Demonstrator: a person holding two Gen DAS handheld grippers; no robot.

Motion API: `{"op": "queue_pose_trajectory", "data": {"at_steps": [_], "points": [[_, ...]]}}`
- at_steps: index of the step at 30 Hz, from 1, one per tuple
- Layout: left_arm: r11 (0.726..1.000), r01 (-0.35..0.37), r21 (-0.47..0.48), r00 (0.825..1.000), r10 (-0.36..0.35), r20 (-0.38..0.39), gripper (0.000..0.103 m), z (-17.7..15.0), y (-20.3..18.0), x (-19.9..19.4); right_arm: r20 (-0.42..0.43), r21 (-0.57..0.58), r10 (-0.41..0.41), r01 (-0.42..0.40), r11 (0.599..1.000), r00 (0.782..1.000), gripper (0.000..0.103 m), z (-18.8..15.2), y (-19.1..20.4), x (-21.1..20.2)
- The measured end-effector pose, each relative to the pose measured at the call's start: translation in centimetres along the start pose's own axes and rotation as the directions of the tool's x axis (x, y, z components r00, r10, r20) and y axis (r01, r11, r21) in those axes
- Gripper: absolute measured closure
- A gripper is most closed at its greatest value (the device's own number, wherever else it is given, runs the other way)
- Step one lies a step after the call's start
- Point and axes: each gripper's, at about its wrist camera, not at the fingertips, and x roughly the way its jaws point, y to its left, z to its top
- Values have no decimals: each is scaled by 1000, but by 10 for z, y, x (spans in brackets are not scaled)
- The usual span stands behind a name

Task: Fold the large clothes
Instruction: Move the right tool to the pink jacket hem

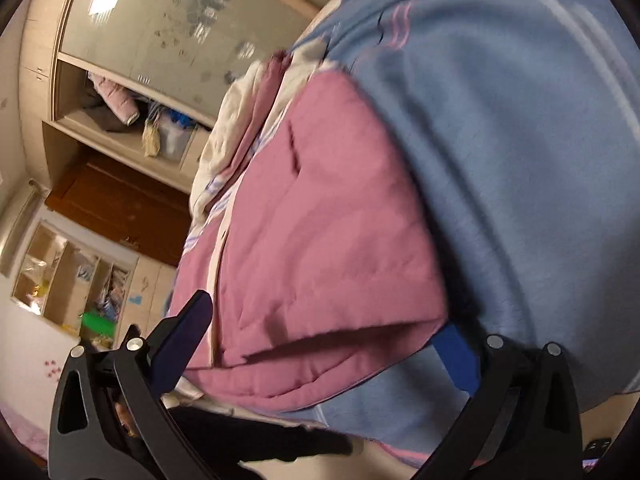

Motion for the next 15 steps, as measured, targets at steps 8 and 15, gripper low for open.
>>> {"op": "queue_pose_trajectory", "data": {"at_steps": [8,15], "points": [[1000,1,-1,1000,-1,5,2,0,1,-3,71,1,-95,96,995,993,1,-9,10,5],[1000,-3,-22,1000,3,-1,2,-2,11,-4,-21,43,3,-2,999,1000,1,-15,6,15]]}}
